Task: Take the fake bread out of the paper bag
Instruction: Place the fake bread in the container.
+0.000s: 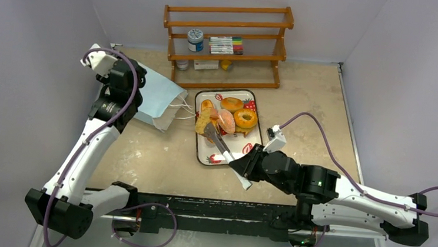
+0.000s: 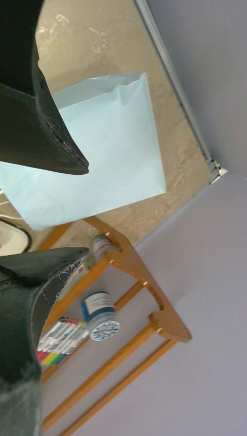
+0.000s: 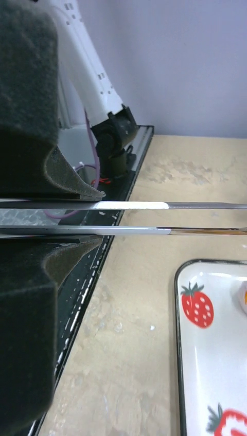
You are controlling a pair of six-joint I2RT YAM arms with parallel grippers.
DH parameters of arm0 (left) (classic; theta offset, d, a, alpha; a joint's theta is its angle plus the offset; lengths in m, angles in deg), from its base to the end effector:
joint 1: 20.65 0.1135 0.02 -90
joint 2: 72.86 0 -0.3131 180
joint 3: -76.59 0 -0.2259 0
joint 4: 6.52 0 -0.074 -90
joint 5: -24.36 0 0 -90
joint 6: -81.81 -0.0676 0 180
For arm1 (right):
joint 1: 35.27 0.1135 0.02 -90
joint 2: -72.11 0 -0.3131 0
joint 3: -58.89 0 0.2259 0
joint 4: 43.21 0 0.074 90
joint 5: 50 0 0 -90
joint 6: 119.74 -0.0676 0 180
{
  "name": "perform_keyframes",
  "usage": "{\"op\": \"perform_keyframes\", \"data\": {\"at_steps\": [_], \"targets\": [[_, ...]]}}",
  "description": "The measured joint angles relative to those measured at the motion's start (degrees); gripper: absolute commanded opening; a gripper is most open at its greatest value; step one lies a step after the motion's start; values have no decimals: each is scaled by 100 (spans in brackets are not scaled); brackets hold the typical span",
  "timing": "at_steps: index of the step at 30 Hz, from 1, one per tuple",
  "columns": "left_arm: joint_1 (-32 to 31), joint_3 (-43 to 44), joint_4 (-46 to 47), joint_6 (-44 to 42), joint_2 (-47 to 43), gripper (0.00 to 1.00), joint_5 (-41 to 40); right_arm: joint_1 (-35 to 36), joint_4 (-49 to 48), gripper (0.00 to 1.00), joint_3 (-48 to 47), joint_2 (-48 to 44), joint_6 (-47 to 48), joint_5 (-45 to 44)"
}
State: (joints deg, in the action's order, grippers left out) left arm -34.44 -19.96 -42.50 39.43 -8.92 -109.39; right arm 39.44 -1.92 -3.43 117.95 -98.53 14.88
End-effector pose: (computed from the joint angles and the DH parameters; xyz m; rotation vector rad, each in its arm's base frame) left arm 0.2182 -0.0054 0.4354 -0.9840 1.4803 -0.0618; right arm 0.0649 0.1287 0.3455 0.1941 2.1547 1.1511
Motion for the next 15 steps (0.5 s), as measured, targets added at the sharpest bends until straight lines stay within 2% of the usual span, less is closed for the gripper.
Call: {"op": "perform_keyframes", "data": {"at_steps": [7, 15], "targets": [[-481, -315, -319, 87, -426, 53, -50, 0, 992, 0, -109, -275, -654, -437], [-619, -400, -435, 87, -538, 53, -42, 0, 1917, 1, -402, -334, -1215, -531]]}}
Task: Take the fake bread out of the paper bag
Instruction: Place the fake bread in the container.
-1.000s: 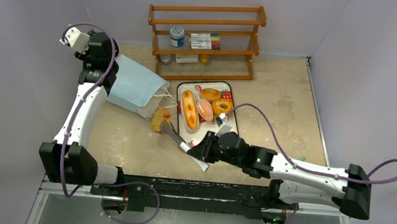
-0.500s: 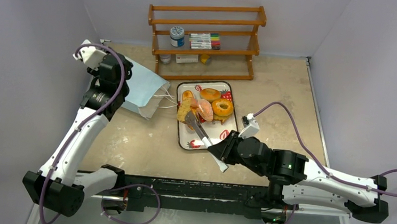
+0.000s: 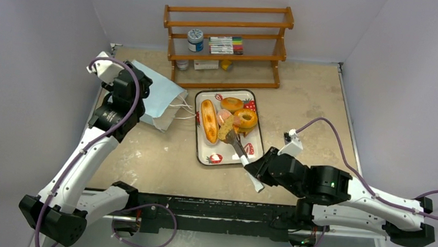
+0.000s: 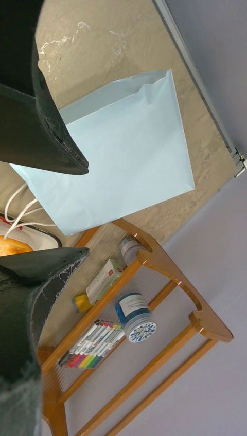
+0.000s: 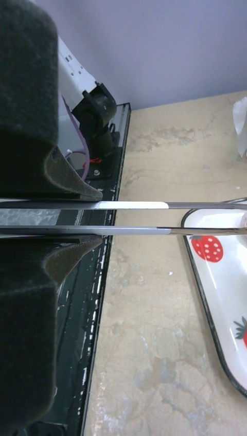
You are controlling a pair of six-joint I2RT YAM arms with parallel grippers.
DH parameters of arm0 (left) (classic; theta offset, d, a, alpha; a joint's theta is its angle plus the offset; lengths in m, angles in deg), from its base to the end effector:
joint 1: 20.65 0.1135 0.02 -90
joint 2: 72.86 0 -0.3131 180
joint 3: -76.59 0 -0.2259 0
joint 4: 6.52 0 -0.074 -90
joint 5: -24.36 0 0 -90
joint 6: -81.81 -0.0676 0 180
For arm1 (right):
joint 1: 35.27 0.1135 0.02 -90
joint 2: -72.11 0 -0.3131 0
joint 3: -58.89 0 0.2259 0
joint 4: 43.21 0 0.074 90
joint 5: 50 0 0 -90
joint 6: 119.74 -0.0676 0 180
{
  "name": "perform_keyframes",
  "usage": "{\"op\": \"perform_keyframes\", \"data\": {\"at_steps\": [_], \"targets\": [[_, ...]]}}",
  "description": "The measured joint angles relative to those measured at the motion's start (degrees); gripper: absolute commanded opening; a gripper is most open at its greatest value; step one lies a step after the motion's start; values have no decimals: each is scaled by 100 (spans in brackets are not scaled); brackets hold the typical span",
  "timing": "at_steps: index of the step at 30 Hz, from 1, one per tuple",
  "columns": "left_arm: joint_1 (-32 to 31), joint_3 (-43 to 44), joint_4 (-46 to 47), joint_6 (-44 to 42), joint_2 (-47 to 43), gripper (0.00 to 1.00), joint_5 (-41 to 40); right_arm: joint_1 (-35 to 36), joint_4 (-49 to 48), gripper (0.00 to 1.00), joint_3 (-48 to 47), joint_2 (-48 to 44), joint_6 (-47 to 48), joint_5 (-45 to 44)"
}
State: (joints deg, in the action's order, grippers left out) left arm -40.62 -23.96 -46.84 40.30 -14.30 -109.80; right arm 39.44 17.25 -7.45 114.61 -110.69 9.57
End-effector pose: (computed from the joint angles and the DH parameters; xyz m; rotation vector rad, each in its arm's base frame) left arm 0.1883 -0.0183 0.4204 -0.9141 1.5658 -0.1092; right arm 0.0599 0.0893 0.3374 0.4326 2.2451 0.9834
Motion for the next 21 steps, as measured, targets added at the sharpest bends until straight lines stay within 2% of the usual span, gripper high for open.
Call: {"op": "perform_keyframes", "data": {"at_steps": [21], "targets": [[-197, -173, 221, 105, 358, 53, 50, 0, -35, 30, 1185, -553, -1078, 597]]}}
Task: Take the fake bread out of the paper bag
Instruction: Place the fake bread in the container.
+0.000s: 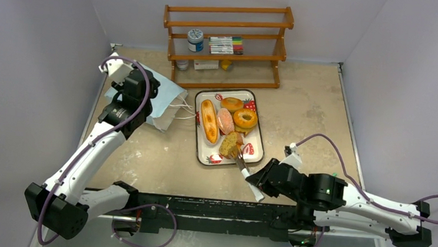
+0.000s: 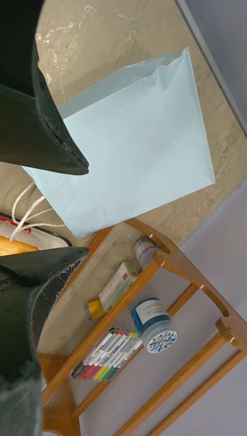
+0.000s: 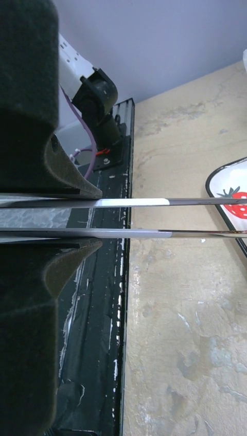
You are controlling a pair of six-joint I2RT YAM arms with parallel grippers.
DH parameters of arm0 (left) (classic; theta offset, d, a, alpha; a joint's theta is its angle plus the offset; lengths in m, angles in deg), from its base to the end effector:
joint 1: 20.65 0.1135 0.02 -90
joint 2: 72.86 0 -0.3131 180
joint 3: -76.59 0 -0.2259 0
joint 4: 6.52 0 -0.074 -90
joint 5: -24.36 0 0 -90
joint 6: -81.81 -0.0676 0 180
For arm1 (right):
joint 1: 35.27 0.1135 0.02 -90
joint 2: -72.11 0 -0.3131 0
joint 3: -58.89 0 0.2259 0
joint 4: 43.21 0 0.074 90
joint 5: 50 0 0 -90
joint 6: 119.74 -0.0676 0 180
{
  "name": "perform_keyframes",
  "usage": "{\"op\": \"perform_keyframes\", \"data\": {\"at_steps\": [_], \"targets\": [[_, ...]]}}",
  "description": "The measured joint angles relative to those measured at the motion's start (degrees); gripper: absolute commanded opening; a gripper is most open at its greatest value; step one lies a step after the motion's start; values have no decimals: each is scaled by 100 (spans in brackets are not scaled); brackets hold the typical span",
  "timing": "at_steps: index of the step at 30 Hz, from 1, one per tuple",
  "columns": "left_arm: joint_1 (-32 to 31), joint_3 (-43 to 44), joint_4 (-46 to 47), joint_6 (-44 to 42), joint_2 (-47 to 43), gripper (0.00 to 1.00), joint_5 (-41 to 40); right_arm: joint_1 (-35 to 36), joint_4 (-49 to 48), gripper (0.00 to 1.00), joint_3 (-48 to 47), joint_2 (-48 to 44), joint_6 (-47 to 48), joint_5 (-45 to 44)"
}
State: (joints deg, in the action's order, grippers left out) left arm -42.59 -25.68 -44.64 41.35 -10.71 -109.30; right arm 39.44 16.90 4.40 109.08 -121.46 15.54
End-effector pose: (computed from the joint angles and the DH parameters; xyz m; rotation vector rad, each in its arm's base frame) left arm 0.2075 -0.0332 0.4039 -0.8921 1.6245 -0.1161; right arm 0.0494 0.0747 0.2781 0.5930 2.3889 1.0056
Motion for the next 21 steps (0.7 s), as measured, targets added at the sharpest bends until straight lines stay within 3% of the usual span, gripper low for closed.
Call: {"op": "perform_keyframes", "data": {"at_steps": [4, 21], "targets": [[-2, -22, 37, 46, 0, 53, 0, 0, 0, 34, 22, -103, -127, 17], [-35, -111, 181, 105, 70, 53, 39, 0, 538, 34, -153, -109, -367, 39]]}}
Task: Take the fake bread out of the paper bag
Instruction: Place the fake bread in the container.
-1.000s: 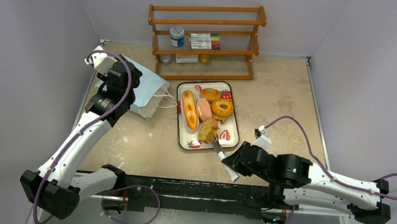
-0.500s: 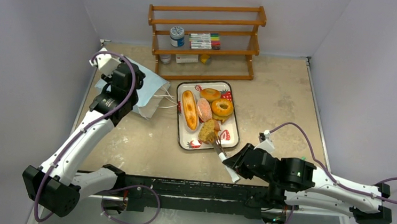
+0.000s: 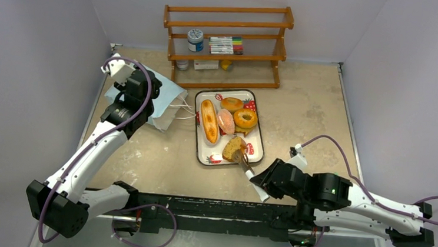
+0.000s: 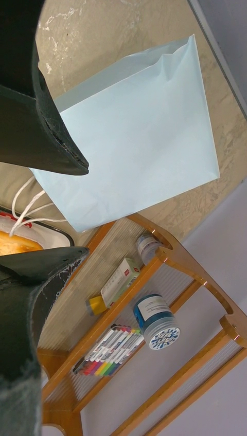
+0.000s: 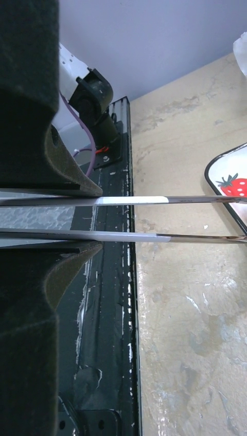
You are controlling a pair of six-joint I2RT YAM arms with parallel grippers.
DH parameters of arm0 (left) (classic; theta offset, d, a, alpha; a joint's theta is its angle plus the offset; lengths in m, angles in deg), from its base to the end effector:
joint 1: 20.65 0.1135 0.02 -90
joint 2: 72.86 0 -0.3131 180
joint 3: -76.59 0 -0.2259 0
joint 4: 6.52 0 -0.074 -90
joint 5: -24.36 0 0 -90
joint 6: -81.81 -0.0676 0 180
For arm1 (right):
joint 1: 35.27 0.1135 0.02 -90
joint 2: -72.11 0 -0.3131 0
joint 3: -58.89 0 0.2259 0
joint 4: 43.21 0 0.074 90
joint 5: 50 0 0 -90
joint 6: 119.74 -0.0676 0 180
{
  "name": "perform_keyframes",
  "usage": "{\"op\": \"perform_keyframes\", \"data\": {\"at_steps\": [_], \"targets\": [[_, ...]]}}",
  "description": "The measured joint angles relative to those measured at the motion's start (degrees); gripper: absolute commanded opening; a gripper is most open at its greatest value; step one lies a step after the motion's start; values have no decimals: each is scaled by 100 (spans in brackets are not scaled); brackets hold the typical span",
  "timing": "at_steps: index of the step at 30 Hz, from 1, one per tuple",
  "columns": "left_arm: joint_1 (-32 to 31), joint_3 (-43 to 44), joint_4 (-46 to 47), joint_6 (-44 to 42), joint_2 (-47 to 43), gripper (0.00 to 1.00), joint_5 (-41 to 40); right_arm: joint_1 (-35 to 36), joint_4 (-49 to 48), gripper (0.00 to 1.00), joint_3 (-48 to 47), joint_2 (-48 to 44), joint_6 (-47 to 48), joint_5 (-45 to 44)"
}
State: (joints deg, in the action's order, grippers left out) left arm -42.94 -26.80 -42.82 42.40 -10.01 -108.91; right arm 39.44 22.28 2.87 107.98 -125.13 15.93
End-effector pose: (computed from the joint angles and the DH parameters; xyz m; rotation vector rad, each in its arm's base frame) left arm 0.2122 -0.0369 0.3986 -0.8993 1.6235 -0.1390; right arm 0.0460 0.0639 0.2782 0.6632 2.4167 0.9757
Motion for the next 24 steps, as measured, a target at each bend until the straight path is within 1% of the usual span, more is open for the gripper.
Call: {"op": "perform_keyframes", "data": {"at_steps": [6, 18, 24], "targets": [[-2, 0, 13, 13, 0, 53, 0, 0, 358, 35, -420, 83, -2, -46], [-2, 0, 22, 125, 0, 53, 9, 0, 592, 36, -481, 122, -7, -44], [-2, 0, 22, 133, 0, 53, 31, 0, 844, 36, -754, 125, -20, -44]]}}
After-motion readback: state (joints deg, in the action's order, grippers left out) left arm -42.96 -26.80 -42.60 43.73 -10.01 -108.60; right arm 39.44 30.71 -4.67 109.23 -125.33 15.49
